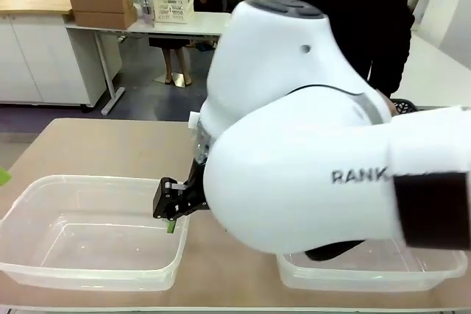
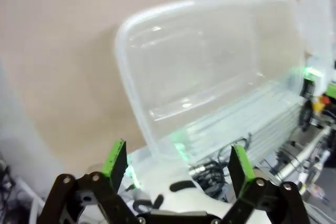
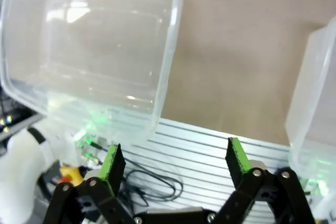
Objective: Sort the waste into each basket.
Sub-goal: Pick up the Organizing box on the left side of the table and lift it.
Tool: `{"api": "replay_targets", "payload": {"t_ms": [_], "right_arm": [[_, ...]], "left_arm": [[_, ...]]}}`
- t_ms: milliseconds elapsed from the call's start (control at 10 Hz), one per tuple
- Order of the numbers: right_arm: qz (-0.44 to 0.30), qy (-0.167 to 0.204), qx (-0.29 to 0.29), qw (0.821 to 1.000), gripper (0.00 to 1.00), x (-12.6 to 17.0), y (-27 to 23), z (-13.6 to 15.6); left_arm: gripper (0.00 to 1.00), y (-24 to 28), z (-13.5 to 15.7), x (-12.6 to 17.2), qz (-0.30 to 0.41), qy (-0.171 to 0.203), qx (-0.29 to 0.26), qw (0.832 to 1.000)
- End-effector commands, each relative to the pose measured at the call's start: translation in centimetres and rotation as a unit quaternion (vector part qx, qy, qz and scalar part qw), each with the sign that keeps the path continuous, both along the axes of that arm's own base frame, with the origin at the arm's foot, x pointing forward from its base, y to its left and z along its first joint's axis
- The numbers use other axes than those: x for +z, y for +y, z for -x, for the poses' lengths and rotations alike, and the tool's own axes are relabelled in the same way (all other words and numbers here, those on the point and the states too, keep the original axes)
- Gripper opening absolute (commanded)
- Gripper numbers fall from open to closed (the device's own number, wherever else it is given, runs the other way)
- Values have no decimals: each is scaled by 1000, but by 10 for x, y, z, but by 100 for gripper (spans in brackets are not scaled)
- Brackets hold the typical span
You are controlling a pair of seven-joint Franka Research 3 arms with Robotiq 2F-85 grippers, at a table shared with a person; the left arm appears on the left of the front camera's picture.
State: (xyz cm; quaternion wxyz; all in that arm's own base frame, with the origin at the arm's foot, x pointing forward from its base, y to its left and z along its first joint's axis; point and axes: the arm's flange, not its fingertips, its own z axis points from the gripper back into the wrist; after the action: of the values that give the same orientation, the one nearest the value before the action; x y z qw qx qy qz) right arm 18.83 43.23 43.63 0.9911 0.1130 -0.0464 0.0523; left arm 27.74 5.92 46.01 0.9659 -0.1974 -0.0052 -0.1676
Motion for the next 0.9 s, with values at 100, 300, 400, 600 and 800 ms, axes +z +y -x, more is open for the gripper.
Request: {"api": "replay_targets", "payload": {"t_ms": [100,300,400,600,800], "right_arm": [[36,-23,-84,996,100,-23,47,-17],[59,-14,-95,994,100,-45,72,-32],[56,0,-100,993,100,-53,82,-39],[67,12,-120,990,100,-66,93,-48],[78,22,-125,989,100,-73,92,-52]], "left_arm": [[100,-20,16,-66,-59,29,39,997],[100,-38,25,-96,-62,57,15,996],[100,-44,32,-107,-68,81,-11,994],[100,-47,45,-120,-111,108,-30,987],[100,-47,51,-134,-115,124,-34,985]]}}
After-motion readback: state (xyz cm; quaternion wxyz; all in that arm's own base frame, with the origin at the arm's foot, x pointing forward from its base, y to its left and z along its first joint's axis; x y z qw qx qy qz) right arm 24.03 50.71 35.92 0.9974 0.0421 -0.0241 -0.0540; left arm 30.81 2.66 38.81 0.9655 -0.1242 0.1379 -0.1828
